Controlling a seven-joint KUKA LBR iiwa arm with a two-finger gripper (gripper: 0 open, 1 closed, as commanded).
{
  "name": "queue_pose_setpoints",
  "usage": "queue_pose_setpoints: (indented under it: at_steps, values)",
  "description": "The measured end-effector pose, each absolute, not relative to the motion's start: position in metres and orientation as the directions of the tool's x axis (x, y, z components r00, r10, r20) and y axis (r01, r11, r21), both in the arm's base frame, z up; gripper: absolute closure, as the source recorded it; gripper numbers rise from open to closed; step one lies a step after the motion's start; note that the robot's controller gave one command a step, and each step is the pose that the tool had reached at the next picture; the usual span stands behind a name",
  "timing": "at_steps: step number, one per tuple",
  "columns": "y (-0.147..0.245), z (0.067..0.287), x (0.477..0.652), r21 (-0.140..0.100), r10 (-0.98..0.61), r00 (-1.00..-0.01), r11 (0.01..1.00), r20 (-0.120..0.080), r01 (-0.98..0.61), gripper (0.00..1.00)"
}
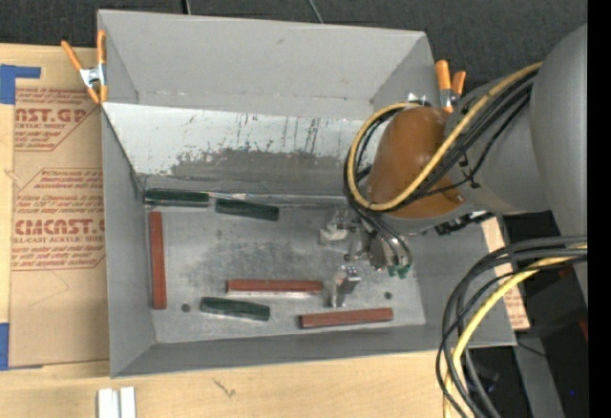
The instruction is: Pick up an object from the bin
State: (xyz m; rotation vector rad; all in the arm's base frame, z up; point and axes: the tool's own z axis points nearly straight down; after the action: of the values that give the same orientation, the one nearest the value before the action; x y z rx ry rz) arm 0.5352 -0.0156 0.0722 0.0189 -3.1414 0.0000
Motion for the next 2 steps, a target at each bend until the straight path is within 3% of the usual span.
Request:
queue_pose_setpoints:
  at_steps: [1, 2]
  values:
    - [0.072, 0.0758, 0.5031, -0.006, -0.285, -0.958, 0.959, -0.017, -0.285, 1.0]
    - [0.0721, 0.0758, 0.5031, -0.007, -0.285, -0.958, 0.959, -0.017, -0.285, 1.0]
